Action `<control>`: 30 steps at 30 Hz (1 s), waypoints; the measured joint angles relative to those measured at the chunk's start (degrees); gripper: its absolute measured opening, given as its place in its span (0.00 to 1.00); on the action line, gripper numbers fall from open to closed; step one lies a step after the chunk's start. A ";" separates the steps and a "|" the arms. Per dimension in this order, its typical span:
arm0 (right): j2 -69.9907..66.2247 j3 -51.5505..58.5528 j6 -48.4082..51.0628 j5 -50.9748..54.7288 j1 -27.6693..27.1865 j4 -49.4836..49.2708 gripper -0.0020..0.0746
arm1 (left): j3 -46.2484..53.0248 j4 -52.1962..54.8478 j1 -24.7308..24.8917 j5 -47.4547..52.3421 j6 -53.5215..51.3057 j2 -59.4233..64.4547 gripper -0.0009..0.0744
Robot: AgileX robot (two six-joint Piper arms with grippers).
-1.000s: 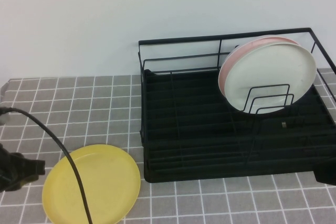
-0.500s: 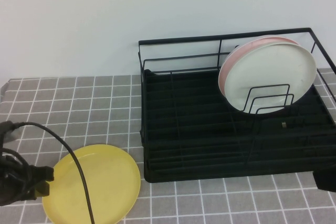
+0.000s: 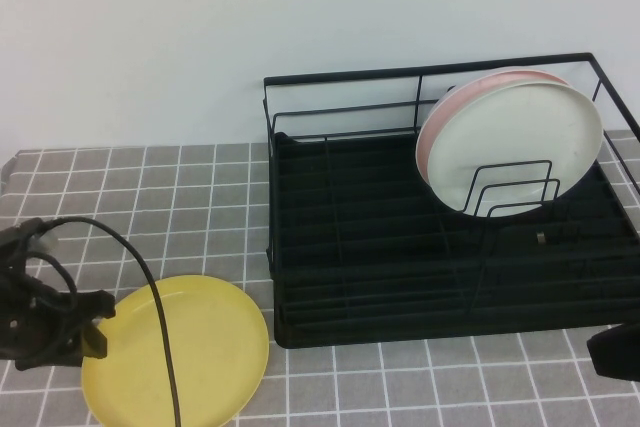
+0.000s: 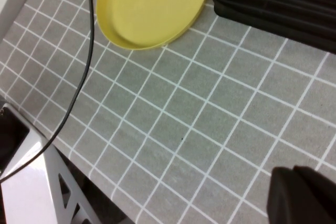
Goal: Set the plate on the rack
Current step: Pick up the plate from the table
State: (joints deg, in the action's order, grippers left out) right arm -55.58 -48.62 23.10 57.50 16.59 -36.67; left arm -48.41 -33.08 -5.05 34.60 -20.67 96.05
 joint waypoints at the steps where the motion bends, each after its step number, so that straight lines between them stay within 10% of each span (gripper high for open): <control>1: 0.00 0.00 0.00 0.11 0.00 -0.09 0.02 | -0.32 0.15 0.00 0.09 0.00 0.64 0.27; 30: 0.00 0.00 0.00 -0.08 0.00 -0.81 0.02 | -1.14 5.53 0.00 0.68 -3.85 2.04 0.02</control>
State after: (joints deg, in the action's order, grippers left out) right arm -55.58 -48.62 23.10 57.42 16.59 -37.49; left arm -49.54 -27.55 -5.05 35.28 -24.52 98.08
